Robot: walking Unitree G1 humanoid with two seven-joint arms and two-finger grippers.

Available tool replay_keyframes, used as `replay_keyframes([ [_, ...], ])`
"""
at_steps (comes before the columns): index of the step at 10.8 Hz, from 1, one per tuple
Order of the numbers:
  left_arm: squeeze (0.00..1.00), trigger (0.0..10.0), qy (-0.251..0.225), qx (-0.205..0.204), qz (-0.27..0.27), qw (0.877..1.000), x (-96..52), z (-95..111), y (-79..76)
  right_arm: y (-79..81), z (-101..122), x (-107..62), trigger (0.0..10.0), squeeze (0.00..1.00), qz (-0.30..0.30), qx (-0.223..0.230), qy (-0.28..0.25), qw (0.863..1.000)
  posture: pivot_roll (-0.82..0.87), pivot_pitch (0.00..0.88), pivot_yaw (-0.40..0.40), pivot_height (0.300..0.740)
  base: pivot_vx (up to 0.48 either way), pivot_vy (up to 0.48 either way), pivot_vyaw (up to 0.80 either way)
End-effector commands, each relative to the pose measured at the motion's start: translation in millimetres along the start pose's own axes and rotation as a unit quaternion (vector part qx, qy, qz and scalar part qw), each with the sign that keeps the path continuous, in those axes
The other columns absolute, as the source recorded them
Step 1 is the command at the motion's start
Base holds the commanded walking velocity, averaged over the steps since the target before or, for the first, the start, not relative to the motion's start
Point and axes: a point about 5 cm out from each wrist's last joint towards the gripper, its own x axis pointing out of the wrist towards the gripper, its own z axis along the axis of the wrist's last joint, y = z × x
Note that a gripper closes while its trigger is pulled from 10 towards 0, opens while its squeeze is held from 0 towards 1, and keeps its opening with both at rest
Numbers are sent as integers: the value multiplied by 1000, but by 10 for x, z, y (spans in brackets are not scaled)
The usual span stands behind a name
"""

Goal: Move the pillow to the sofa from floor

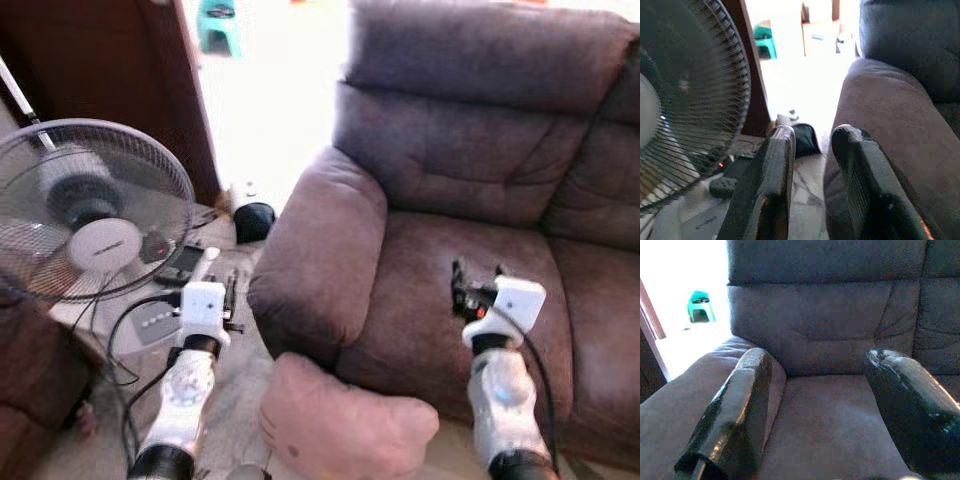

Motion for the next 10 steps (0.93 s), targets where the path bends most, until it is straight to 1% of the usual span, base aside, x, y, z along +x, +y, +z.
replay_keyframes([
  [1,0,10000,1,-3,6,1000,-5,20,9,40,61,18,10000,0,9,4,-9,1000,42,0,-25,717,0,0,0],
  [2,0,10000,4,-5,4,1000,-20,1,-10,74,57,9,10000,0,20,-9,-6,1000,42,0,-26,717,0,0,0],
  [4,0,10000,-7,-19,14,1000,74,79,32,97,42,-15,10000,0,22,-5,6,1000,38,0,-25,717,0,0,0],
  [5,0,10000,-1,-33,21,999,100,82,44,89,1,-31,10000,0,15,-2,17,1000,36,0,-26,717,0,0,0],
  [7,0,10000,4,-39,14,999,80,61,-1,109,21,-11,10000,0,14,3,19,1000,34,0,-31,717,0,0,0],
  [8,0,10000,7,-42,6,999,70,50,-35,94,-11,-4,10000,0,13,-1,33,999,37,0,-31,717,0,0,0],
  [9,0,10000,8,-44,6,999,80,52,-20,75,3,6,10000,0,6,9,33,999,32,0,-27,717,0,0,0],
  [10,0,10000,10,-43,6,999,95,55,-5,79,15,25,10000,0,7,7,33,999,30,0,-28,717,0,0,0],
])
